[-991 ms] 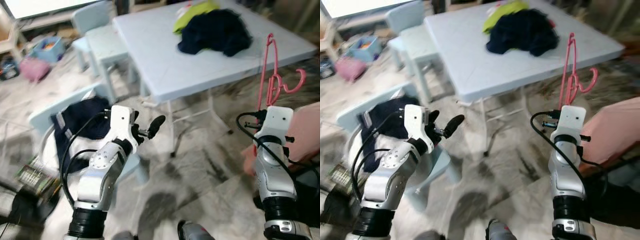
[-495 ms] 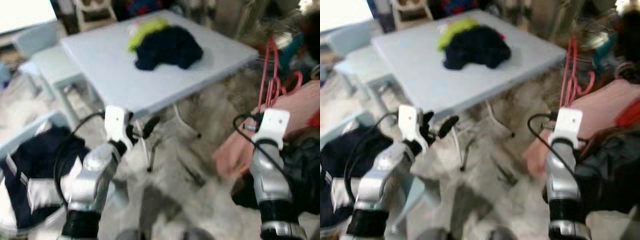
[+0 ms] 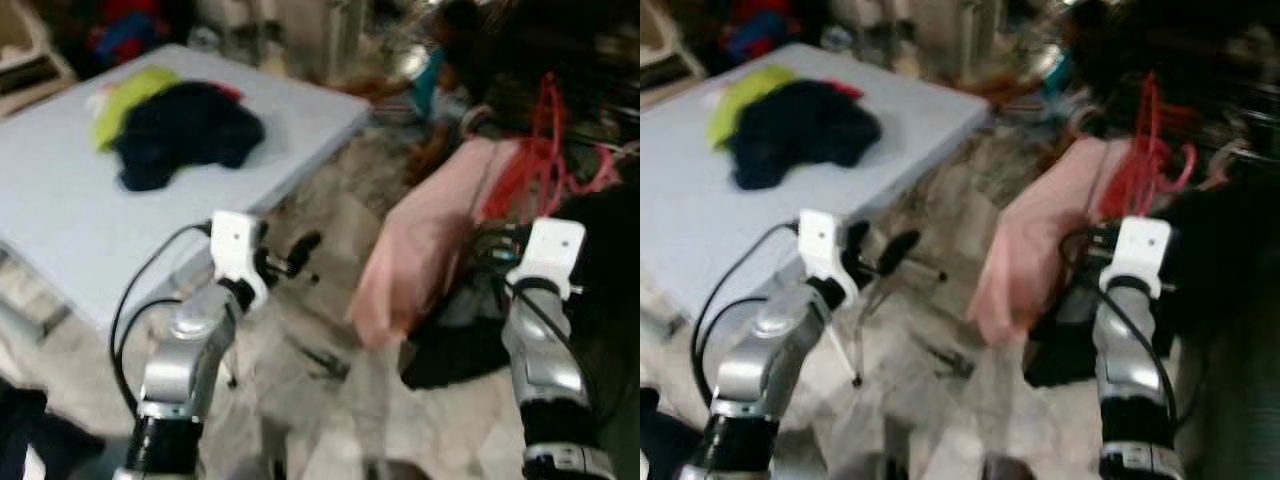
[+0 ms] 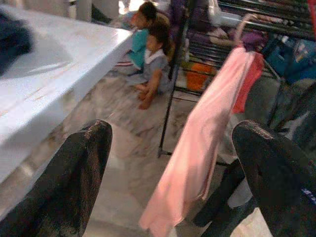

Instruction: Hang hanger

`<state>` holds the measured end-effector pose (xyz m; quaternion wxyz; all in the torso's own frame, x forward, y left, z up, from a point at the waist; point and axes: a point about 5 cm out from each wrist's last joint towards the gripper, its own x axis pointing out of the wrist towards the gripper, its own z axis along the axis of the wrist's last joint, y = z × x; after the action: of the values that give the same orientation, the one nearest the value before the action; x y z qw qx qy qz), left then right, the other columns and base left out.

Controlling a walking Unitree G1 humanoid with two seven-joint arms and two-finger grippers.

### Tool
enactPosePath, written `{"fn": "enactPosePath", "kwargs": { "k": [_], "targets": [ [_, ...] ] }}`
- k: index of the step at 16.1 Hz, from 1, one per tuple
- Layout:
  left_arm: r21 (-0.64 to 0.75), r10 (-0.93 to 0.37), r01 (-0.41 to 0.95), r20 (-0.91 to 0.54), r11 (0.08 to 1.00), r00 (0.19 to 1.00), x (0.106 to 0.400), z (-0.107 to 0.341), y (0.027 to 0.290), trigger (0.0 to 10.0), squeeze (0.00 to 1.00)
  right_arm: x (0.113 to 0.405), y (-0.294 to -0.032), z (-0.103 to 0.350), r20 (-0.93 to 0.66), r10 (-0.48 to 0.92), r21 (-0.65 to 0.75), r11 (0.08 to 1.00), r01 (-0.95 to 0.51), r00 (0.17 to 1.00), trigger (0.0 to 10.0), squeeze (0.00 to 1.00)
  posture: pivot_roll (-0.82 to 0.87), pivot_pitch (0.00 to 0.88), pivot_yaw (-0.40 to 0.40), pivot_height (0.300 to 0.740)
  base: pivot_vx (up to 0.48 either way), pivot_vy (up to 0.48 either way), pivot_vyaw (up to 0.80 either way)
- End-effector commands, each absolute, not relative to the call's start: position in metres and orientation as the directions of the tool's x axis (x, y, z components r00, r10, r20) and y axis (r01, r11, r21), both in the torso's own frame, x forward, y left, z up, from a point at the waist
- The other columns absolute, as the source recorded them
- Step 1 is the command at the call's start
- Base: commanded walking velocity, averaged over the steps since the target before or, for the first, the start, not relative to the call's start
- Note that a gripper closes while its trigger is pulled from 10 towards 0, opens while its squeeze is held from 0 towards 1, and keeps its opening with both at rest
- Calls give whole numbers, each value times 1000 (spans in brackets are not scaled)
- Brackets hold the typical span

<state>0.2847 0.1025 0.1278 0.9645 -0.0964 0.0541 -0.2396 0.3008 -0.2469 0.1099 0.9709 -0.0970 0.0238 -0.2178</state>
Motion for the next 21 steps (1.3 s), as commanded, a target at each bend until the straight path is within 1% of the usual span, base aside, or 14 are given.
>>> {"fn": "enactPosePath", "kwargs": {
  "k": [1, 2, 3, 4, 6, 10, 12, 13, 15, 17, 19, 21],
  "targets": [
    [-208, -495, 477, -39, 854, 868, 284, 133, 95, 10000, 0, 301, -253, 117, 21, -441, -196, 878, 436, 897, 10000, 0, -18, 24, 59, 740, 300, 0, -775],
    [-209, -497, 480, -39, 852, 867, 284, 133, 95, 10000, 0, 300, -254, 117, 30, -454, -211, 868, 449, 891, 10000, 0, -19, 19, 61, 740, 292, 0, -756],
    [-229, -484, 459, -60, 858, 873, 286, 128, 93, 10000, 0, 293, -244, 122, 123, -407, -317, 848, 424, 905, 10000, 0, -37, 25, 60, 740, 0, 0, -738],
    [-238, -477, 449, -70, 861, 876, 287, 127, 93, 10000, 0, 288, -238, 123, 156, -377, -357, 840, 408, 913, 10000, 0, -38, 25, 61, 740, 0, 0, -738],
    [-242, -474, 446, -72, 862, 878, 288, 127, 95, 10000, 0, 287, -238, 123, 162, -373, -368, 836, 406, 914, 10000, 0, -38, 26, 63, 740, 0, 0, -738],
    [-252, -470, 441, -69, 862, 880, 289, 127, 96, 10000, 0, 283, -233, 133, 242, -339, -433, 800, 414, 909, 10000, 0, -40, 27, 66, 740, 0, 0, -738],
    [-254, -470, 440, -71, 861, 880, 289, 127, 96, 10000, 0, 282, -237, 132, 231, -358, -449, 786, 425, 905, 10000, 0, -41, 28, 68, 740, 0, 0, -741],
    [-255, -470, 440, -71, 861, 880, 289, 127, 96, 10000, 0, 280, -240, 131, 224, -372, -443, 784, 434, 901, 10000, 0, -41, 28, 68, 740, 0, 0, -563],
    [-251, -469, 439, -71, 862, 880, 290, 128, 96, 10000, 0, 276, -252, 122, 153, -442, -437, 772, 461, 884, 10000, 0, -41, 28, 68, 740, 0, 0, 0],
    [-244, -467, 438, -75, 865, 881, 291, 128, 97, 10000, 0, 272, -262, 107, 38, -515, -377, 786, 489, 857, 10000, 0, -43, 26, 69, 740, 0, 0, 0],
    [-241, -466, 437, -78, 867, 882, 291, 127, 97, 10000, 0, 272, -262, 100, -29, -518, -349, 807, 477, 855, 10000, 0, -43, 26, 69, 740, 0, 0, 0],
    [-238, -463, 434, -81, 869, 883, 291, 127, 98, 10000, 0, 274, -257, 89, -118, -489, -325, 841, 432, 864, 10000, 0, -43, 26, 69, 740, 0, 0, 0]
  ]
}}
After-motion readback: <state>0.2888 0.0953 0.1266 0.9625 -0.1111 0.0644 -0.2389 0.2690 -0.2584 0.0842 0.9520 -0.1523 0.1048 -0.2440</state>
